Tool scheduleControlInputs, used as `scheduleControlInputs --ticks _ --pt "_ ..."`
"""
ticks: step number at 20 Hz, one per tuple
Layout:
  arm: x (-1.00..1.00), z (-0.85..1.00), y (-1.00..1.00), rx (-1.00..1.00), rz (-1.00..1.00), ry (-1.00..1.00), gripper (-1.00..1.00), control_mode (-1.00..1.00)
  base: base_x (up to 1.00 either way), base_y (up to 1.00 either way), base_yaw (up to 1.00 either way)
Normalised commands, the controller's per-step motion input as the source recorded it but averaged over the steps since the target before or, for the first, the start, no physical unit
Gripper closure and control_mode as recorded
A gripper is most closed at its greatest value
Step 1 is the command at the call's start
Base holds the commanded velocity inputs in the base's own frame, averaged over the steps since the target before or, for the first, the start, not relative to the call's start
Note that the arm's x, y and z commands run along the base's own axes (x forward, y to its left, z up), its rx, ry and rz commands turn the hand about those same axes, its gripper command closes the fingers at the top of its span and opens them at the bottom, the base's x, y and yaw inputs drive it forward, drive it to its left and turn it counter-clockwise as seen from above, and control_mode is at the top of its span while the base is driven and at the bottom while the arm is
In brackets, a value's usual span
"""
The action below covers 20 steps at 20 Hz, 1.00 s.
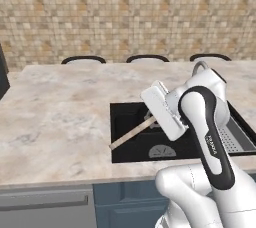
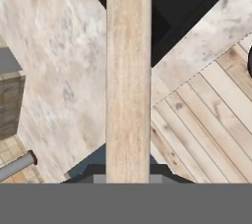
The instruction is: Move the cutting board and knife to the sink. Then move spray from the cabinet to the counter.
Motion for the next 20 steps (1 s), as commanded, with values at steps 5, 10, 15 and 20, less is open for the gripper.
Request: scheduleControlInputs --ticks 5,10,15,20 --pt "0.0 0.0 0.0 0.0 0.0 0.0 1.0 1.0 0.0 0.0 0.0" --pt "0.0 0.0 0.0 0.0 0.0 0.0 1.0 1.0 0.03 -0.01 0.0" --pt "0.0 0.0 0.0 0.0 0.0 0.0 1.0 1.0 0.0 -0.16 0.0" --pt "0.01 0.03 -0.06 0.0 0.0 0.04 1.0 -1.0 0.0 -0.06 0.0"
